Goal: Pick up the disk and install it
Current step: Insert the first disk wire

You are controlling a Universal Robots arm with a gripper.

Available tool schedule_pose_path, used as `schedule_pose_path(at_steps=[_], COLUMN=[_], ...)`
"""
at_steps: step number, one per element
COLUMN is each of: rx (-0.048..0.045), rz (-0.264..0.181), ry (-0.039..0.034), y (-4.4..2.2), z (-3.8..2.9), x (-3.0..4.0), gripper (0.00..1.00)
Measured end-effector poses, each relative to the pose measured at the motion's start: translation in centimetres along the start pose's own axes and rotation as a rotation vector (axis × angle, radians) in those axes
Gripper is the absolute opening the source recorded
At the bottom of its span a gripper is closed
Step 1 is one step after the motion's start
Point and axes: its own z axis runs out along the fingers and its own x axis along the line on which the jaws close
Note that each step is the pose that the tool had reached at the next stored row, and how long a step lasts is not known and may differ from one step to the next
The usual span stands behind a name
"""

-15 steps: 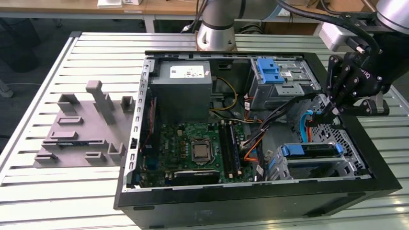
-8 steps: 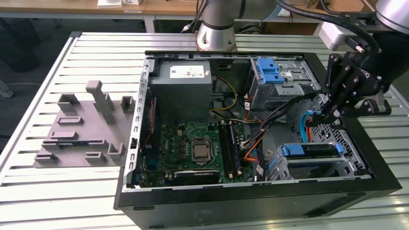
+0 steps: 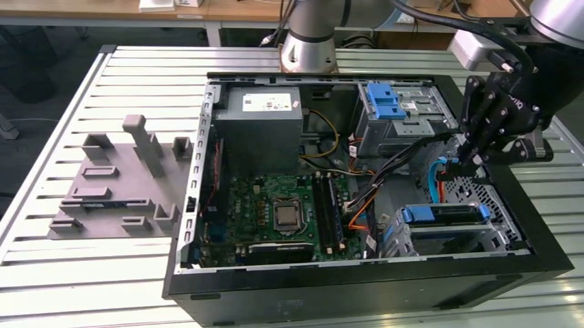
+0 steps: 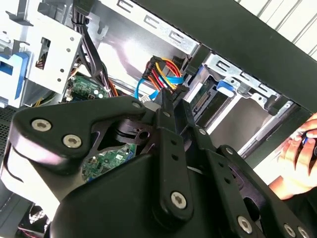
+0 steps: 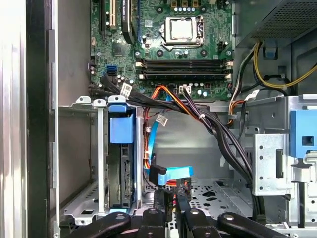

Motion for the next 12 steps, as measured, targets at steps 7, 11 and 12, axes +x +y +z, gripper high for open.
schedule_pose_path(at_steps=[7,11,12], rx=[0.0022,0.0042,0.0047], rz=[0.001,0.002,0.002], ry=[0.0325,0.058,0.0623], y=[0.0,-0.01,-0.01], z=[0.51,0.75,0.82], x=[-0.06,-0.05,-0.05], gripper=[0.24,0.24,0.24])
